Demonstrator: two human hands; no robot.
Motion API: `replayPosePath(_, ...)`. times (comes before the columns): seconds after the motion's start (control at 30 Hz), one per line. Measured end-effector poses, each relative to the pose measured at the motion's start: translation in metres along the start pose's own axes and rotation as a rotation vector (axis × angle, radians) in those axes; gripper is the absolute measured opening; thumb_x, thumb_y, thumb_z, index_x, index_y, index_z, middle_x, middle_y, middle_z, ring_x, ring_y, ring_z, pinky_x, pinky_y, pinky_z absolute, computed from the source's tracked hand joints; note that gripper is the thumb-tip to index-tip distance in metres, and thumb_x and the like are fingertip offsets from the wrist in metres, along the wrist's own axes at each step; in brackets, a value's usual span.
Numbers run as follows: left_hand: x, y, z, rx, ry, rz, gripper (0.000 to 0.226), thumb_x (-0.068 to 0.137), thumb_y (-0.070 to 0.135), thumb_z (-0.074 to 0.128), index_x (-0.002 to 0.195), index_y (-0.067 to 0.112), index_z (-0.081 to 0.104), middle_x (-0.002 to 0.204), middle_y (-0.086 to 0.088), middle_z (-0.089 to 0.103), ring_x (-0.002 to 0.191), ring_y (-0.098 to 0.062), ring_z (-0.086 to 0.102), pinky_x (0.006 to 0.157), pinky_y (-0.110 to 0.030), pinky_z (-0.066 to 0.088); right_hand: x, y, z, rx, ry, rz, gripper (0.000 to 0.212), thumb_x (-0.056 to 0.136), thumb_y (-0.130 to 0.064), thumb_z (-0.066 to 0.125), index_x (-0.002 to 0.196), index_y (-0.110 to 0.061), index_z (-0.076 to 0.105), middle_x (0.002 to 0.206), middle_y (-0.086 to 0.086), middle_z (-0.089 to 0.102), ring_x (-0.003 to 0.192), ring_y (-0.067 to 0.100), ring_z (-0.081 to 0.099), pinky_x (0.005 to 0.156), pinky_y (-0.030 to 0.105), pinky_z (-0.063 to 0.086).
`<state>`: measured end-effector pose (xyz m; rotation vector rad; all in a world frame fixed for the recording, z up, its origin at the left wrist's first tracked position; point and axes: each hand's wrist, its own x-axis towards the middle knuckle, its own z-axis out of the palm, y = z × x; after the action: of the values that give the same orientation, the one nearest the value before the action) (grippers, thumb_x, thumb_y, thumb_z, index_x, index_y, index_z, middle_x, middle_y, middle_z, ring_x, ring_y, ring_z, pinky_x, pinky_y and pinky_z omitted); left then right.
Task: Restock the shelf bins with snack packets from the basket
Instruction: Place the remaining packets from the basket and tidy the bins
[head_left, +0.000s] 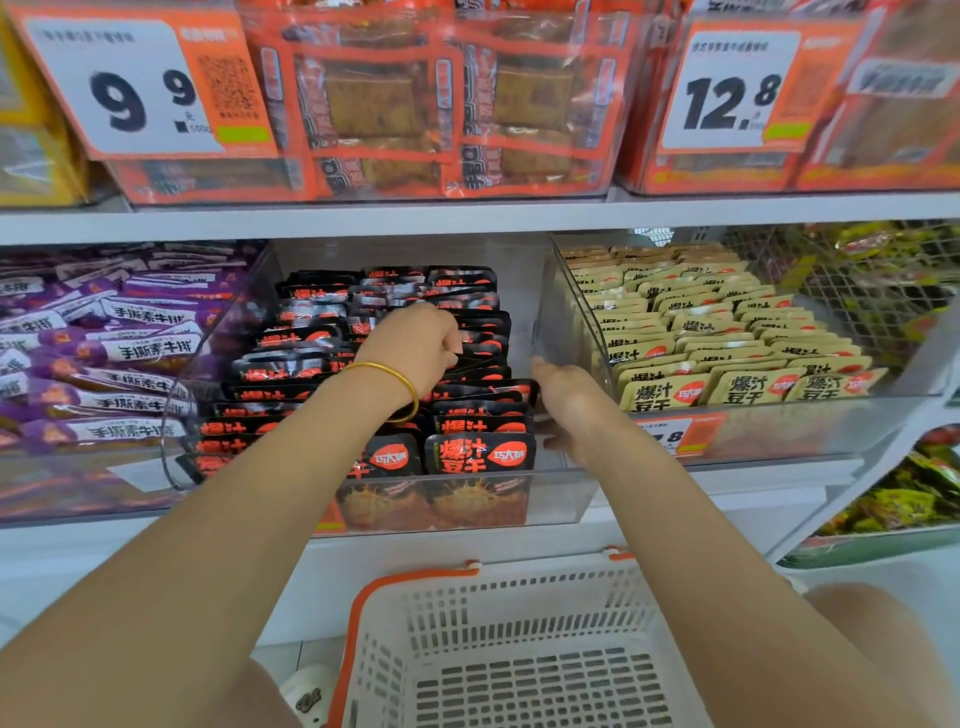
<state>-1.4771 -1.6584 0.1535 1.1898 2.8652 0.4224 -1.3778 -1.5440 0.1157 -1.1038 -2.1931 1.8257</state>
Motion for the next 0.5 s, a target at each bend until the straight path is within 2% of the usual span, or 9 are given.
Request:
replayPosePath(0.03,0.000,0.002,-0.001,0.001,-0.020,-0.003,0.023,0.094,0.013,0.055,0.113,0.006,0.065,0.123,-0.014,0.057,0.109,-0.027,0.057,0.099,-0.035,0.043,-0.008,-0.003,-0.002,-0.153,-0.017,-0.016,0.051,0.101,-0.046,0.023,0.103,-0.009,0.057,0.102,0.016,0.059,0.090,0.025,0.051,0.095,0.040,0.042)
replayPosePath(0.1,0.000,0.003,-0.001,-0.006,-0.012,-0.004,0.023,0.093,0.014,0.057,0.113,0.006,0.066,0.123,-0.013,0.058,0.109,-0.027,0.057,0.100,-0.034,0.043,-0.022,-0.005,-0.003,-0.402,-0.069,-0.068,0.072,0.099,-0.054,0.010,0.122,-0.003,0.056,0.124,0.019,0.057,0.106,0.027,0.055,0.092,0.034,0.039)
replayPosePath(0.17,-0.001,0.003,0.001,-0.010,0.008,-0.014,0.022,0.094,0.014,0.056,0.112,0.006,0.066,0.123,-0.013,0.059,0.110,-0.026,0.057,0.100,-0.033,0.042,-0.027,-0.005,-0.003,-0.484,-0.089,-0.066,0.080,0.097,-0.058,0.005,0.125,-0.002,0.056,0.130,0.020,0.055,0.114,0.029,0.054,0.086,0.032,0.037)
replayPosePath(0.27,-0.003,0.001,0.007,-0.029,0.070,-0.016,0.021,0.094,0.011,0.055,0.109,0.003,0.067,0.119,-0.014,0.056,0.108,-0.029,0.056,0.098,-0.034,0.041,-0.017,-0.003,0.001,-0.440,-0.129,-0.004,0.078,0.095,-0.062,0.007,0.141,-0.010,0.042,0.146,0.016,0.042,0.128,0.029,0.044,0.104,0.038,0.034)
replayPosePath(0.33,-0.004,-0.003,0.010,-0.088,0.133,-0.016,0.017,0.092,0.008,0.057,0.104,0.001,0.067,0.113,-0.014,0.057,0.104,-0.030,0.056,0.094,-0.035,0.043,-0.011,-0.002,0.004,-0.304,-0.190,0.061,0.079,0.092,-0.068,0.010,0.146,-0.016,0.036,0.147,0.013,0.040,0.124,0.026,0.046,0.104,0.040,0.035)
replayPosePath(0.4,-0.004,-0.004,0.012,-0.112,0.149,-0.019,0.015,0.091,0.008,0.058,0.101,0.002,0.068,0.111,-0.013,0.057,0.101,-0.029,0.057,0.092,-0.034,0.044,-0.009,0.000,0.007,-0.199,-0.231,0.096,0.081,0.088,-0.074,0.013,0.144,-0.021,0.037,0.141,0.013,0.048,0.123,0.030,0.051,0.105,0.044,0.040)
replayPosePath(0.5,-0.007,-0.005,0.007,-0.146,0.141,-0.015,0.018,0.092,0.011,0.057,0.106,0.008,0.068,0.112,-0.009,0.060,0.100,-0.023,0.058,0.090,-0.029,0.043,-0.011,-0.002,0.005,-0.269,-0.239,0.086,0.084,0.087,-0.075,0.010,0.144,-0.020,0.038,0.142,0.014,0.047,0.126,0.031,0.048,0.108,0.046,0.037)
